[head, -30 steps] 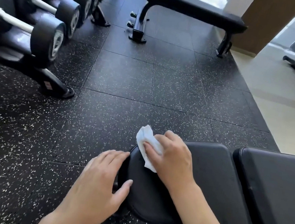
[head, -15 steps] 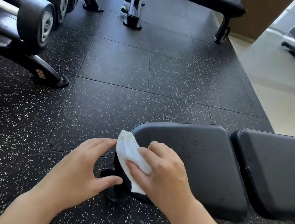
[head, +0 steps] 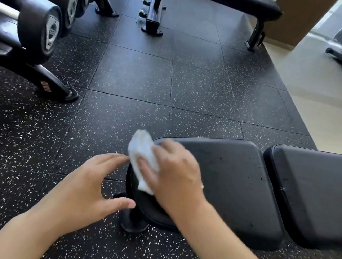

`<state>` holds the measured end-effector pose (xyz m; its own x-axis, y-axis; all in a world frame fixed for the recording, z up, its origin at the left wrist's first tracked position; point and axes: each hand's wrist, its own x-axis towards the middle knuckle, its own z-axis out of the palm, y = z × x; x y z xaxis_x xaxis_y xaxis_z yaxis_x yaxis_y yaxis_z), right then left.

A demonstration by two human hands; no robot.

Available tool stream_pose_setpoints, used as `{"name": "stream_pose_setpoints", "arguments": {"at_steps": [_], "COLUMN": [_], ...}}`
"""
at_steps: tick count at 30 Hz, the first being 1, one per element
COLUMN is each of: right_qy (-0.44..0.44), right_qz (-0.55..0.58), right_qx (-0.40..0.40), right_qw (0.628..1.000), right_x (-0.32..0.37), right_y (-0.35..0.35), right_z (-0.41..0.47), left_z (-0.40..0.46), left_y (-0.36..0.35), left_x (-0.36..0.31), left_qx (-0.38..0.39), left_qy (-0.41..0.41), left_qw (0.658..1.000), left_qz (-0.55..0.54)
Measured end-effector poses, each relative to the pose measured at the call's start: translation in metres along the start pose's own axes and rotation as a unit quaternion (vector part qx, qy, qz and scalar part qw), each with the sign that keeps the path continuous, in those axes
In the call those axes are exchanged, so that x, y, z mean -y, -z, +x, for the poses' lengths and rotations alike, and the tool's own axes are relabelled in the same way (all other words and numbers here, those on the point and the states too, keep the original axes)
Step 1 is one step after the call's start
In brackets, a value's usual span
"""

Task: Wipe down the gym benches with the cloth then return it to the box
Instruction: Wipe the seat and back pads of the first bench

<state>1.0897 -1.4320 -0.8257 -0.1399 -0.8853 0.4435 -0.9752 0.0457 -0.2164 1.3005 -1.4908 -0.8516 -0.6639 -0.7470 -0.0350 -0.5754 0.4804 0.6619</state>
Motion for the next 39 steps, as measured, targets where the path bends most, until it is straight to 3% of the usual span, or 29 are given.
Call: {"name": "stream_pose_setpoints", "arguments": {"at_steps": [2, 4, 6, 9, 11, 13, 17, 22, 25, 28, 31, 33, 39], "right_qy": [0.038, 0.021, -0.067, -0.191, -0.169, -0.094, 0.012, -0.052, -0.134, -0.060, 0.042, 0.053, -0.136], "right_qz": [0.020, -0.006, -0.062, -0.051, -0.071, -0.093, 0.009, -0.082, -0.052, -0.015, 0.044, 0.040, -0.005], "right_qx": [-0.001, 0.005, 0.007, 0.005, 0.013, 0.027, -0.004, -0.020, 0.005, -0.028, 0.013, 0.026, -0.009], "right_qw": [0.999, 1.000, 0.996, 0.980, 0.983, 0.991, 1.000, 0.995, 0.990, 0.998, 0.998, 0.997, 0.991], "right_x": [0.004, -0.019, -0.055, -0.095, -0.083, -0.049, -0.011, -0.072, -0.084, -0.043, -0.013, -0.024, -0.085], "right_y": [-0.002, 0.006, 0.017, 0.030, 0.027, 0.022, 0.013, 0.036, 0.040, 0.031, 0.023, 0.028, 0.049], "right_z": [-0.008, -0.003, 0.009, 0.023, 0.021, 0.014, -0.014, 0.002, 0.004, -0.013, -0.037, -0.035, -0.006], "left_z": [0.000, 0.001, 0.001, 0.000, -0.001, -0.001, -0.001, 0.000, 0.000, 0.001, 0.001, 0.004, 0.004], "left_y": [0.000, 0.001, 0.002, 0.000, -0.001, -0.001, 0.000, -0.001, -0.001, 0.000, 0.000, -0.001, 0.000], "left_x": [-0.001, -0.004, -0.009, -0.014, -0.016, -0.015, -0.015, -0.015, -0.013, -0.010, -0.008, -0.007, -0.007], "left_qx": [-0.003, -0.005, -0.013, -0.014, -0.011, -0.011, 0.001, -0.007, 0.000, 0.006, 0.009, 0.009, 0.002], "left_qy": [0.004, 0.000, -0.006, -0.007, -0.010, -0.012, -0.012, -0.013, -0.011, -0.011, -0.007, -0.012, -0.025], "left_qw": [1.000, 1.000, 1.000, 1.000, 1.000, 1.000, 1.000, 1.000, 1.000, 1.000, 1.000, 1.000, 0.999], "left_qz": [-0.001, -0.007, -0.010, -0.005, -0.008, -0.011, -0.012, -0.019, -0.018, -0.017, -0.021, -0.021, -0.021]}}
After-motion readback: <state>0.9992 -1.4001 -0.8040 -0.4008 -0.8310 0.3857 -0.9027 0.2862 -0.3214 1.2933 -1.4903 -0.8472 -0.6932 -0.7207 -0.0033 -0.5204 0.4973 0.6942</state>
